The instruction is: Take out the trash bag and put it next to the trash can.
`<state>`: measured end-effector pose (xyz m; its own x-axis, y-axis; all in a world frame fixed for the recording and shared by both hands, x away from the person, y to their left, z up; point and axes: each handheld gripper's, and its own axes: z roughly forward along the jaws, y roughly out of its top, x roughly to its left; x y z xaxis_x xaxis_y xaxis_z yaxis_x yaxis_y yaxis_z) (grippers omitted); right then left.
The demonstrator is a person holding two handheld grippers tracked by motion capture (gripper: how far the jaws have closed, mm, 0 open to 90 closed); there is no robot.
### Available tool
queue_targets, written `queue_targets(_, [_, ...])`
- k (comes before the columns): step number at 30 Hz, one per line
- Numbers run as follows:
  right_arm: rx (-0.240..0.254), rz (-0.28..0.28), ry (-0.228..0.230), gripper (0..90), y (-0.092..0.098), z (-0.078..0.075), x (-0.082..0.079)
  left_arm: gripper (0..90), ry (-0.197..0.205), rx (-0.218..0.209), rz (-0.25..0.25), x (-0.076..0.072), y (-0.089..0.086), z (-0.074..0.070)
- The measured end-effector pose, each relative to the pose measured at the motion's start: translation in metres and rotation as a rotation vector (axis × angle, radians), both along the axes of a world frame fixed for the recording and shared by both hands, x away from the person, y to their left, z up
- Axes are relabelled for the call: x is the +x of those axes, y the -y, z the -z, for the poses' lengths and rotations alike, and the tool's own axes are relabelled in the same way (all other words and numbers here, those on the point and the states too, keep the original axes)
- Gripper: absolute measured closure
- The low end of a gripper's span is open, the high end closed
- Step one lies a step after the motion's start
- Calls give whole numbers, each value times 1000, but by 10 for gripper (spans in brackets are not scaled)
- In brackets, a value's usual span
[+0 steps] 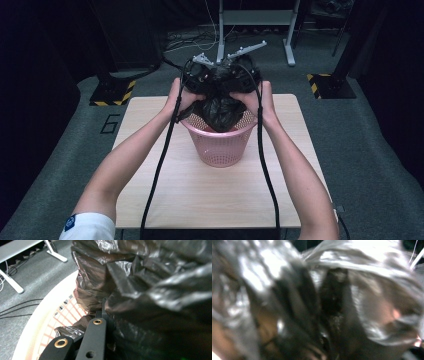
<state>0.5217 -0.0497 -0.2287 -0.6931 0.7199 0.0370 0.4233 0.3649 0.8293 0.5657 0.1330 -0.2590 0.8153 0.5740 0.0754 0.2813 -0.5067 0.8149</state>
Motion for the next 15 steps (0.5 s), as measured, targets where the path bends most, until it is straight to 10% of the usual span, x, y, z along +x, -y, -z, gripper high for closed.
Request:
queue_targets(6, [-1, 36, -21, 181, 23, 4, -12, 849, 0, -1, -31, 2, -5, -2])
queue_targets(15, [34, 83, -23, 139, 67, 13, -29, 849, 3, -60, -73, 5, -20, -16])
